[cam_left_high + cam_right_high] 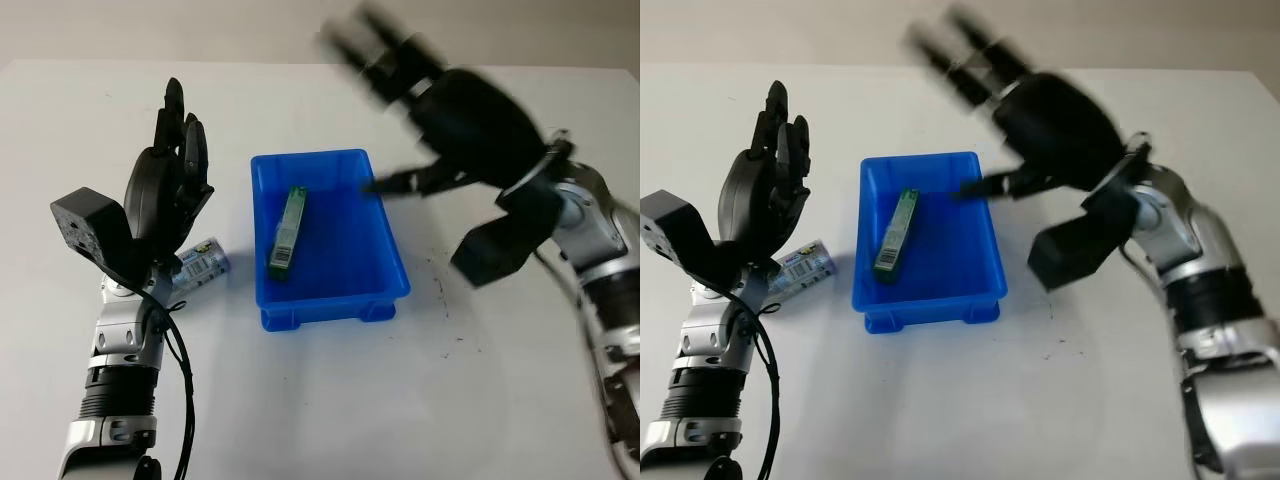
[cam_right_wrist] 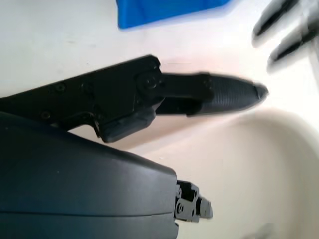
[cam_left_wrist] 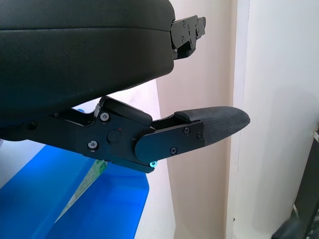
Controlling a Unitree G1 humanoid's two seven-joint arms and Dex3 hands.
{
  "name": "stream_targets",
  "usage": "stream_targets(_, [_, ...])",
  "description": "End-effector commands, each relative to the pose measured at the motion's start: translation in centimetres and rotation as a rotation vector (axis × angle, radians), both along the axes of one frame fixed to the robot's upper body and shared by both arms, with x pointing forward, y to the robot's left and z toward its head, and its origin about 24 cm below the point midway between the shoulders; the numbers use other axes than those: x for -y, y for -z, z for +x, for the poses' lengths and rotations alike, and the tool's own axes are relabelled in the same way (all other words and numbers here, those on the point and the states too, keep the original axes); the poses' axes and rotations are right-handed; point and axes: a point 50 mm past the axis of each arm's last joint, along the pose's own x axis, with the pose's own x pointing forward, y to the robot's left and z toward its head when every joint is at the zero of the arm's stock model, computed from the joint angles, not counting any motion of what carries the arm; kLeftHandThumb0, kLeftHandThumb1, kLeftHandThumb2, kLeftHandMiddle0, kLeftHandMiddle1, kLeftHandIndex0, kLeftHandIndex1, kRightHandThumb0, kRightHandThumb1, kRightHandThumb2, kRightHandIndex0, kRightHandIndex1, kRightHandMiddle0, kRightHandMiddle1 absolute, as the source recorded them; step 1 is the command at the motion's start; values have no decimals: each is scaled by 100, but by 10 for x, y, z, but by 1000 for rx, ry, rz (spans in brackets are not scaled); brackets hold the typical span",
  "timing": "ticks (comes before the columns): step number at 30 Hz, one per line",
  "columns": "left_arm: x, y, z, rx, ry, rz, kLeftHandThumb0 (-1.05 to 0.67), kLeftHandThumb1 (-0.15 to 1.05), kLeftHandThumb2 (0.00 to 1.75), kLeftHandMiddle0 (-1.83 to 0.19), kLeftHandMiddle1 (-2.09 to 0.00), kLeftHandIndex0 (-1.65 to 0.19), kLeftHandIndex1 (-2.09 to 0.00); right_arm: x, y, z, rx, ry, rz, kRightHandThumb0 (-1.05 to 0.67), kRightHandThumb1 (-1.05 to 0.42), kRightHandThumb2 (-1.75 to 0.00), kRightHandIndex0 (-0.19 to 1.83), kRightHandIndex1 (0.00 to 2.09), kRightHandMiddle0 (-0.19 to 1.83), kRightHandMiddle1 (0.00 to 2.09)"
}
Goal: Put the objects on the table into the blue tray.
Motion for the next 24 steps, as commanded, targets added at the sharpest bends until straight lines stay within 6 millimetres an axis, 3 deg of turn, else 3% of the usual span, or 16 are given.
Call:
stream_targets(1, [-1, -2, 0, 10, -2, 4, -77, 105, 65, 19, 0, 19, 0, 16, 21, -2, -122, 42, 155, -82, -105, -54, -19, 0, -19, 0])
stream_targets(5, [-1, -2, 1, 11, 6, -9, -76, 105, 64, 19, 0, 19, 0, 37, 61, -7, -396, 158, 421, -77, -105, -59, -19, 0, -19, 0])
stream_targets(11, [-3, -4, 3, 10, 10, -2, -76, 105, 66, 19, 0, 19, 0, 37, 105, -21, -642, 215, 597, -77, -105, -61, -19, 0, -19, 0])
stream_targets(19, [-9, -7, 0, 1, -14, 21, -76, 105, 62, 19, 0, 19, 0, 26, 118, -24, -699, 193, 607, -75, -105, -65, -19, 0, -19, 0])
stream_targets(24, [-16, -27, -22, 5, -117, 305, -70, 105, 51, 19, 0, 19, 0, 22, 115, -23, -691, 180, 614, -74, -105, -65, -19, 0, -19, 0])
